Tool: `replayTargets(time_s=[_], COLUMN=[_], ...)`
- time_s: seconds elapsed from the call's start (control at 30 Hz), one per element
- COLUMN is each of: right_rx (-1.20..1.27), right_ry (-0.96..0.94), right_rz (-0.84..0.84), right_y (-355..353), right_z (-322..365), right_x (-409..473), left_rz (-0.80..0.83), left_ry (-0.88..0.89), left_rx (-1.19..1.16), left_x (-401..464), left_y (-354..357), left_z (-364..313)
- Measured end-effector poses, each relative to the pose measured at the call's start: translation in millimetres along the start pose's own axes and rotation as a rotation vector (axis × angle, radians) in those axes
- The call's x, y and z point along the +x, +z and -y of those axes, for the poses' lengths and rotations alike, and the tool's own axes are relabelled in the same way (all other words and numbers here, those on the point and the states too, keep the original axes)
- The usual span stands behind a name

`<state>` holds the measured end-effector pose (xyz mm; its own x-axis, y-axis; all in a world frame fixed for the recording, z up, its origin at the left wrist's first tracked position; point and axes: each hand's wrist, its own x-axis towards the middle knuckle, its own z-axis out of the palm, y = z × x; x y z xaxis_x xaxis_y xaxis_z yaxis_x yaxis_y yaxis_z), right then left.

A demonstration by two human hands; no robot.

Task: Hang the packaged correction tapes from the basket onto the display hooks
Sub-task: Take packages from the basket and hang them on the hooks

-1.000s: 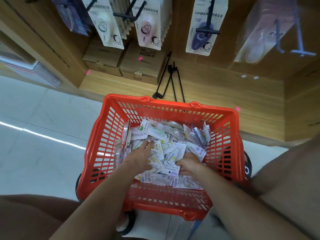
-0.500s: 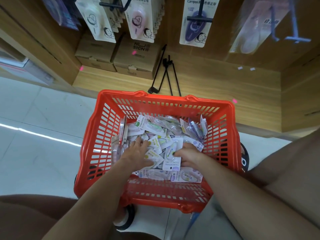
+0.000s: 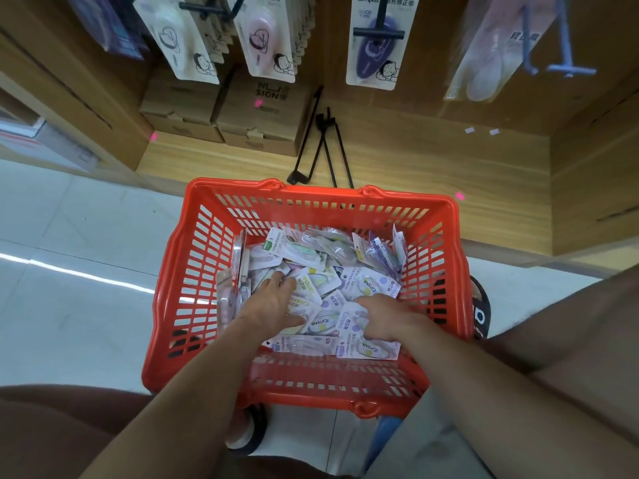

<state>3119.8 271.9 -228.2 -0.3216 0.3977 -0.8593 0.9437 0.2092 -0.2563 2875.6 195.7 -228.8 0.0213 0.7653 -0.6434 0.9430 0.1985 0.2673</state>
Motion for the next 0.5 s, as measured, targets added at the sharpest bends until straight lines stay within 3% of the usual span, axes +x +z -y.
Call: replayTargets(time_s=[0.2, 0.5], right_rx=[-0.094, -0.292], right_ry=[-0.056, -0.089], right_rz=[0.062, 0.136], right_y=[7, 18], right_z=[7, 10], right_x=[-4, -16], left_rz=[-0.026, 0.029], left_ry=[0.020, -0.125], left_rx=[-0.040, -0.003], left_x=[-1, -3], left_y=[1, 2], left_z=[-1, -4])
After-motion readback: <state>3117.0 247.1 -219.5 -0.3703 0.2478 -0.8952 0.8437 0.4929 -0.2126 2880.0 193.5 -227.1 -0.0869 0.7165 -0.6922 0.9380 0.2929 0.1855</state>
